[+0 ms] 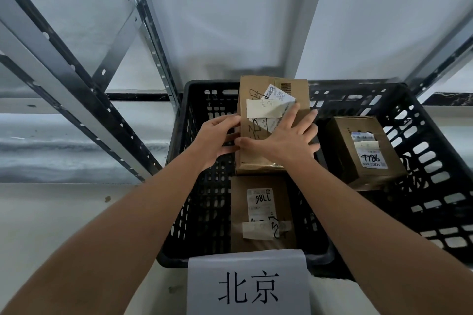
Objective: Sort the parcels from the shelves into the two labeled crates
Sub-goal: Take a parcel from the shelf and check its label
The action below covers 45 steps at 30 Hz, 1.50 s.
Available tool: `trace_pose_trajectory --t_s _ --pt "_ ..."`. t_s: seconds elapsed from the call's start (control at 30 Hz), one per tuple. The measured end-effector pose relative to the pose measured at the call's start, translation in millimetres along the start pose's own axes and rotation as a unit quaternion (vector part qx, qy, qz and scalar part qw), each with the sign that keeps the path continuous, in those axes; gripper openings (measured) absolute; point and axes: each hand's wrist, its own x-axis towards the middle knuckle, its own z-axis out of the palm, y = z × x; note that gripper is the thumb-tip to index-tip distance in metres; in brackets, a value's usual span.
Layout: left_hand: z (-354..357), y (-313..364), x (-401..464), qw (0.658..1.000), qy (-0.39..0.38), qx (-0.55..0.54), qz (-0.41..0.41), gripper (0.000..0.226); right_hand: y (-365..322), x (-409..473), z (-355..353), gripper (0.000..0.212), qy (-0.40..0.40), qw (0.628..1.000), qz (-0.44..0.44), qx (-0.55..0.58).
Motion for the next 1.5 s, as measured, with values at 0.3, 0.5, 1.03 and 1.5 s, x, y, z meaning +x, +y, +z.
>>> trace_pose_trajectory --t_s 0.3,0.5,1.03,1.5 --pt "-14 3 -3 0.996 -0.022 0.057 -0.062 0.027 41 18 -13 0.103 0.057 0.991 -0.016 0.123" --pt "-16 13 -6 0.979 -0.11 0.134 -0.103 0.051 54 21 -36 0.103 -0.025 0.994 -0.057 0.092" --pt "-44 -20 8 0.916 -0.245 0.153 -0.279 0.052 66 23 -37 0.089 -0.153 0.964 -0.164 -0.141" --pt "-29 -152 112 0.945 -0.013 0.211 -0.249 0.075 83 46 -29 0.039 -0.272 0.94 -0.193 0.077"
